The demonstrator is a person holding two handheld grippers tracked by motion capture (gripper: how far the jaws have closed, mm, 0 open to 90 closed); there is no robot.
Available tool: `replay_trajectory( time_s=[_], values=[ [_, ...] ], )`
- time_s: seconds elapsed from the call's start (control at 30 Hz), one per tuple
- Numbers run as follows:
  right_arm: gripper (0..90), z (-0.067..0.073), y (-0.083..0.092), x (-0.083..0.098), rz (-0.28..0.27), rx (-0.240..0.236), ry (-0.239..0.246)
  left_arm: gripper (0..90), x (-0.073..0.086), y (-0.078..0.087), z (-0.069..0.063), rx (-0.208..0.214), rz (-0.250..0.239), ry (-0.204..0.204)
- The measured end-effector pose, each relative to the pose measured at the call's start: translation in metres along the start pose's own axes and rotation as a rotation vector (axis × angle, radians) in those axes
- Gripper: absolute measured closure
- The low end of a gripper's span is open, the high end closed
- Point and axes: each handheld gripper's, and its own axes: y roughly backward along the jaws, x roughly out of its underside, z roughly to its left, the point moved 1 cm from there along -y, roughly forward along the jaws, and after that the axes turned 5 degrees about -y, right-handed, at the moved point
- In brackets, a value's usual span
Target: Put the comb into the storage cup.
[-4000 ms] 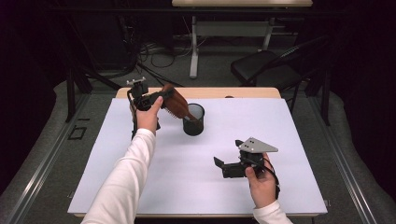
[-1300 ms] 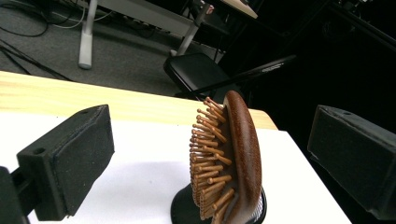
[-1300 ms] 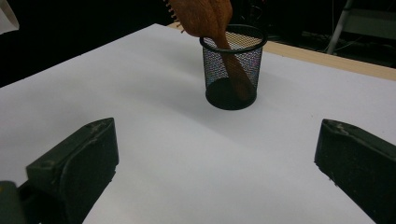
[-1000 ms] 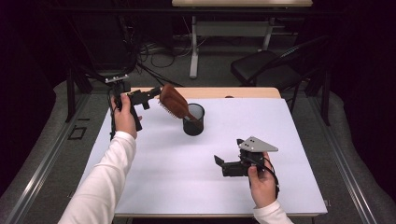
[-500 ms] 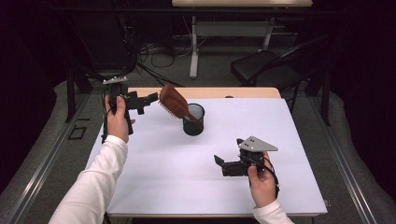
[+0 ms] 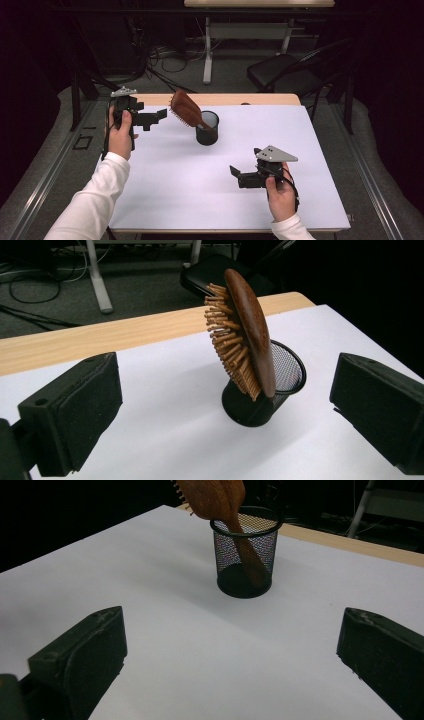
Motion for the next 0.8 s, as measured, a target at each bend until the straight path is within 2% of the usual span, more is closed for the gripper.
replay_trajectory(
  time_s=[0.3, 0.8],
  values=[
    [0.0, -0.001, 0.001, 0.000, -0.002, 0.004, -0.002, 0.4, 0.013, 0.000, -0.004, 0.022, 0.007, -0.012],
    [0.0, -0.002, 0.001, 0.000, -0.003, 0.009, -0.001, 0.4, 0.040, 0.013, -0.016, 0.098, -0.020, -0.024]
  ],
)
